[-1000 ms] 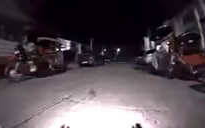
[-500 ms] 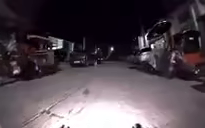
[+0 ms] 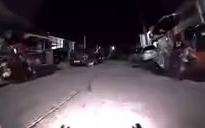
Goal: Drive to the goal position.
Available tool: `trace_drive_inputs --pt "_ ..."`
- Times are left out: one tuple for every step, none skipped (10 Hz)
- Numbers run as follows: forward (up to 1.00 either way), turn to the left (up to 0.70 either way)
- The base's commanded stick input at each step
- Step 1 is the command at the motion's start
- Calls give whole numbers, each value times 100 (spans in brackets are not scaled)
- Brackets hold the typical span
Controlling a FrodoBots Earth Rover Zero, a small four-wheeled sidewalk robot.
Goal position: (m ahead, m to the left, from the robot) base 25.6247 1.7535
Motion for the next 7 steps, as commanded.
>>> trace_drive_inputs --pt "85 -9" --pt "85 -25" --pt "85 -34" --pt "85 -34" --pt "85 -34" --pt "85 -34" --pt "85 -34"
